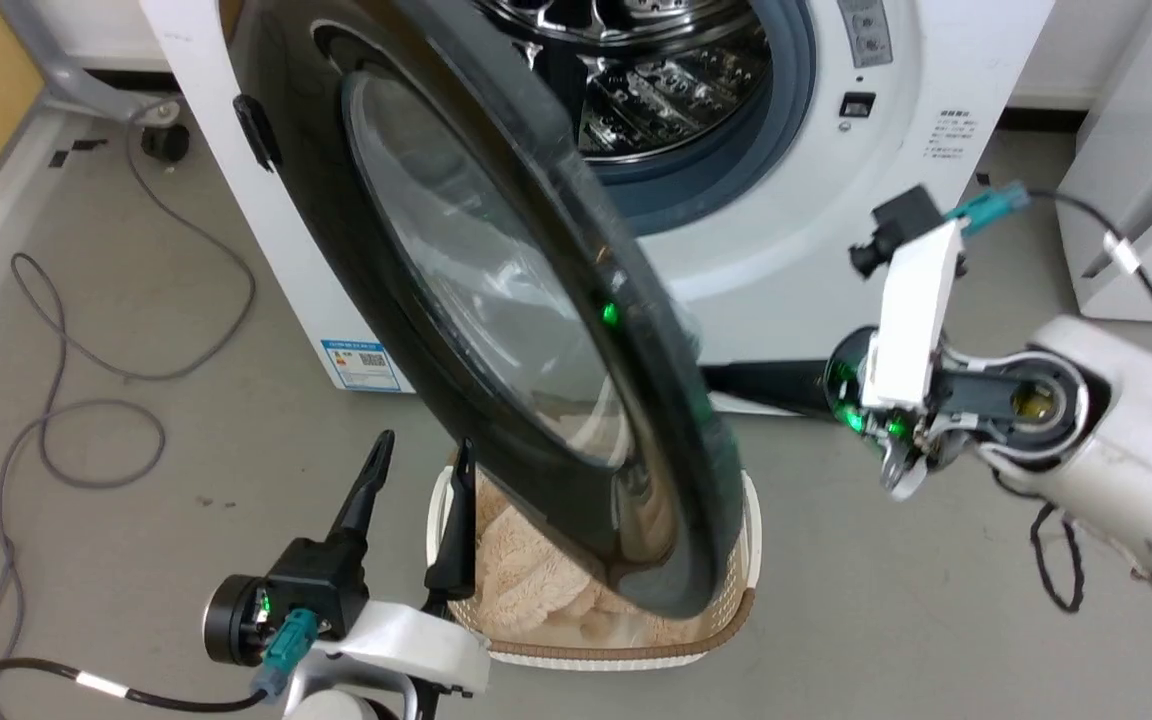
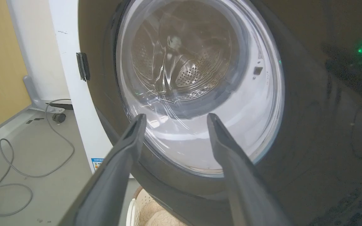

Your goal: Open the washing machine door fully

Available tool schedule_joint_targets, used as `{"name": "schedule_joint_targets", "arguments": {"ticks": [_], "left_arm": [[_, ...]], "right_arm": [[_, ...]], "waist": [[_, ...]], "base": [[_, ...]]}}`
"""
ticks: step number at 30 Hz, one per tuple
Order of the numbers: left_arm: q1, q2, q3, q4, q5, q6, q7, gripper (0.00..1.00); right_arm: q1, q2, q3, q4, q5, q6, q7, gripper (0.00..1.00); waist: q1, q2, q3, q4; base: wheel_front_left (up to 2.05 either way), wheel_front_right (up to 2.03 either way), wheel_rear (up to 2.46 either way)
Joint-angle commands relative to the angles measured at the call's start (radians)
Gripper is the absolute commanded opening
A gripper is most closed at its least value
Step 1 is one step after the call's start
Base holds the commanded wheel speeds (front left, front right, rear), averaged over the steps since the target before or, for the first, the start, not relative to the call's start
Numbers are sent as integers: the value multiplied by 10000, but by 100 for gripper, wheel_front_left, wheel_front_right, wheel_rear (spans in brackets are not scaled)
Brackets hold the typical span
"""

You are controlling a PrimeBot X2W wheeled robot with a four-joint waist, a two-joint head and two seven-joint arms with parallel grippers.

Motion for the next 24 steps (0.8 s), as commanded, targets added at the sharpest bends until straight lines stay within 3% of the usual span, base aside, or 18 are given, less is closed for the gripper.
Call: {"name": "schedule_joint_targets", "arguments": {"ticks": [1, 15, 24], "left_arm": [[162, 35, -9, 28, -11, -31, -55, 100], [269, 35, -73, 253, -53, -55, -55, 100], [295, 35, -46, 330, -54, -44, -55, 100]], "right_arm": [[265, 61, 28, -158, 69, 10, -20, 0], [929, 806, -190, -1220, -146, 10, -195, 0], [1470, 1154, -723, -1202, -566, 10, -657, 0]], "waist": [[1, 0, -54, 4], [1, 0, -240, -40], [1, 0, -254, -46]], "base": [[0, 0, 0], [0, 0, 0], [0, 0, 0]]}}
